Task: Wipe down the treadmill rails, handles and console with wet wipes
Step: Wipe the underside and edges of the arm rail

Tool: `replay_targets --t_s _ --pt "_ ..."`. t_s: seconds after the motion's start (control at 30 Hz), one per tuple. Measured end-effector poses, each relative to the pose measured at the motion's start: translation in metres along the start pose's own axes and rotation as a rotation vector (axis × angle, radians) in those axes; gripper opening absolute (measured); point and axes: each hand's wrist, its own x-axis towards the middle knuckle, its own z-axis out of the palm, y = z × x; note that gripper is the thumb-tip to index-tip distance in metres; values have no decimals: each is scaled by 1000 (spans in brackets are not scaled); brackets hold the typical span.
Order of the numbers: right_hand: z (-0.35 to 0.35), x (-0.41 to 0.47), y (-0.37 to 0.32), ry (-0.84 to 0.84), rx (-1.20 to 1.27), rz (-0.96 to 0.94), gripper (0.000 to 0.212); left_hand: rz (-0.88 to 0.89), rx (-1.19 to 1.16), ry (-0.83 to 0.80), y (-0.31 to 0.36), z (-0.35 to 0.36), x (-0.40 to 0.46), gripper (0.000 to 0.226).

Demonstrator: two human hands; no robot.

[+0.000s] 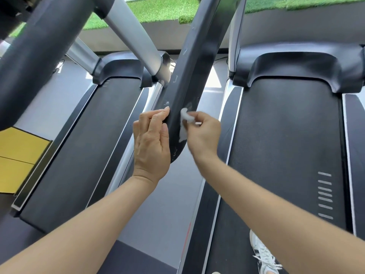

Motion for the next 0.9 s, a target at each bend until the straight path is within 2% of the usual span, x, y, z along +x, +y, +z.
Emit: replay_targets --t_s 0.07,0.3,0.37,0.47,0.5,0.7,0.77,0.87,0.9 --pt "-2 -15 3 -51 7 -42 13 -3 2 -2 0 0 0 40" --pt "7 41 0 115 -92 54 19 7 20 -1 1 1 0 39" --pt "4 11 6 60 -33 31 20 10 15 5 1 1 0 40" --pt "-3 -29 19 -110 14 20 19 21 19 14 0 1 0 40" --pt "-4 -23 20 -107 -3 20 20 15 20 12 0 1 0 39" --pt "4 46 6 83 -66 70 23 10 24 2 1 0 -1 40" --pt "3 22 13 36 -24 22 23 7 20 4 0 1 0 40" --pt "-5 -23 22 -152 25 -10 19 7 22 10 0 1 -1 39" --pt "-8 -22 22 -163 10 -25 20 8 24 8 0 1 0 39"
